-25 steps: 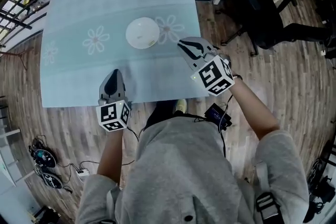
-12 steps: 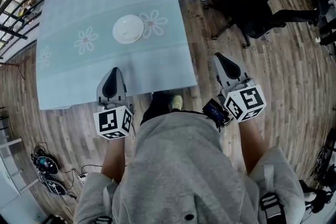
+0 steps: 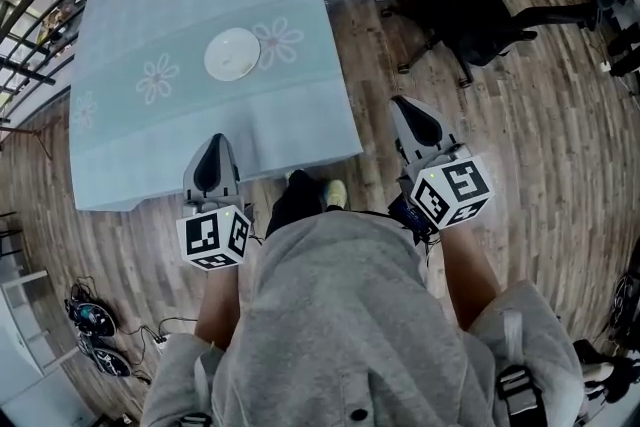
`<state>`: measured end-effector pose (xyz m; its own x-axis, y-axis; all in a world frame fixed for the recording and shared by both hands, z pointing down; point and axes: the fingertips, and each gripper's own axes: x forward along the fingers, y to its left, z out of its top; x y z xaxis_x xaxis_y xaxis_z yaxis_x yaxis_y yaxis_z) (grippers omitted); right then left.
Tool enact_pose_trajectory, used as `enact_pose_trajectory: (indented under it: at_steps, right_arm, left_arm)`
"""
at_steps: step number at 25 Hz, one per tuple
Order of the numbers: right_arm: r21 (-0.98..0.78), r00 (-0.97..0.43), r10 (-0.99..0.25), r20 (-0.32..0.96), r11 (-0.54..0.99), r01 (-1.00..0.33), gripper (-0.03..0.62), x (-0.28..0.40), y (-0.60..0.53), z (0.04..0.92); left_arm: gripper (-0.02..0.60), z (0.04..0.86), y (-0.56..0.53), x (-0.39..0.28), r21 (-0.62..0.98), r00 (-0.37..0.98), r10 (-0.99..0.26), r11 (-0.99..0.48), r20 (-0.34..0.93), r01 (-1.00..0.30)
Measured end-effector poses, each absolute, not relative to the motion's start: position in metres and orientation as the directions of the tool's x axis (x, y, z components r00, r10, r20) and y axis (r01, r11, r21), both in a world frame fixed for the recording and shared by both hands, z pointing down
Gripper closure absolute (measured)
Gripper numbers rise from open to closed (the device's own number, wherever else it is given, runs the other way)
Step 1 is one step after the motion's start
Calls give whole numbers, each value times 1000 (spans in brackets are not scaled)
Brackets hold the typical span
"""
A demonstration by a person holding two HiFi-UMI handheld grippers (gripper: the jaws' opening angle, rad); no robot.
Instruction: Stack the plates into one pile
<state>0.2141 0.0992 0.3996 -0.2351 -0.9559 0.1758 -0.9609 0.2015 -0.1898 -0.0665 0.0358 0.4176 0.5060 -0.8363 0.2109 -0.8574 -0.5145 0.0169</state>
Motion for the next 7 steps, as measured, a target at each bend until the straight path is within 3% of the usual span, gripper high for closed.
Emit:
enact_pose_trajectory:
  at_steps: [7]
  right_arm:
    - [-194,-262,-947,186,227,-954,559,210,108,405]
  left_arm:
    - [561,411,43,-53,11,524,-826,-534,208,-845]
